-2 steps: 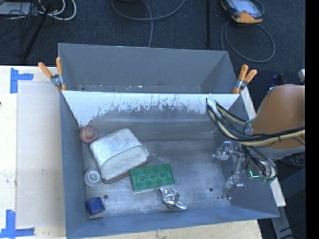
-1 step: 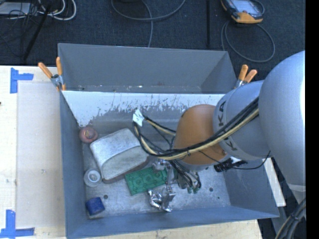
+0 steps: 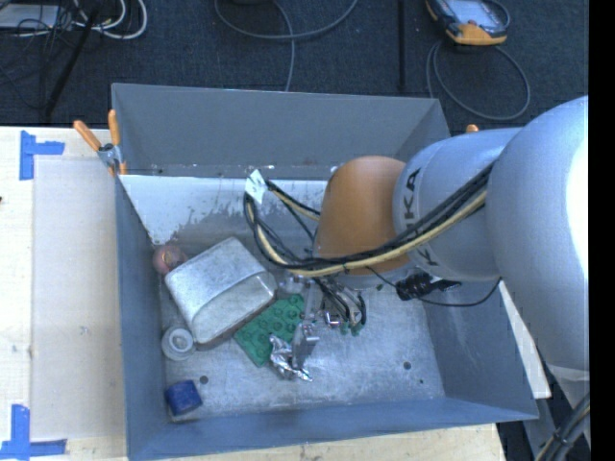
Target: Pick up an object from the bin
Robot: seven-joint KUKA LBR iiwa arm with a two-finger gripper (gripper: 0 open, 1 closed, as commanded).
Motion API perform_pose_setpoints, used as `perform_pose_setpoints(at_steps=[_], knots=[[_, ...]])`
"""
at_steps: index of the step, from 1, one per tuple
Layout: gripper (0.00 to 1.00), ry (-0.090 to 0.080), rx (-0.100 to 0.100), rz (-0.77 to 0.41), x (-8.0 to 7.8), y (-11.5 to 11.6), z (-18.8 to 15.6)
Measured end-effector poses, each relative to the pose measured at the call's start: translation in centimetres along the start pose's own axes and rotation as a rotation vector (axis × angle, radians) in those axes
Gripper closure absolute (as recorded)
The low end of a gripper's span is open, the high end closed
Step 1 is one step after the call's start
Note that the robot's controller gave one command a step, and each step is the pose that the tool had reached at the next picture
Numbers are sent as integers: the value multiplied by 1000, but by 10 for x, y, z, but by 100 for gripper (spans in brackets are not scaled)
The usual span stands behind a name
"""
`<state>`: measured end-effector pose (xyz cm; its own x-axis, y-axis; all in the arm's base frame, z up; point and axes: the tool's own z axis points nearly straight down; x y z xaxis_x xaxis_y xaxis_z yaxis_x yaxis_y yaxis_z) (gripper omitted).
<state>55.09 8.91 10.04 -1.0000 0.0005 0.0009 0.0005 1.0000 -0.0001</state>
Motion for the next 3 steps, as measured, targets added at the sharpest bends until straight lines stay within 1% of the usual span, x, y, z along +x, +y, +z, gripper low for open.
perform_pose_setpoints(at_steps=[1, 2, 3], knots=[[0, 0, 0, 27, 9, -6, -15], [0, -7, -1, 124, 12, 6, 24], [0, -2, 1, 121, 11, 6, 20]])
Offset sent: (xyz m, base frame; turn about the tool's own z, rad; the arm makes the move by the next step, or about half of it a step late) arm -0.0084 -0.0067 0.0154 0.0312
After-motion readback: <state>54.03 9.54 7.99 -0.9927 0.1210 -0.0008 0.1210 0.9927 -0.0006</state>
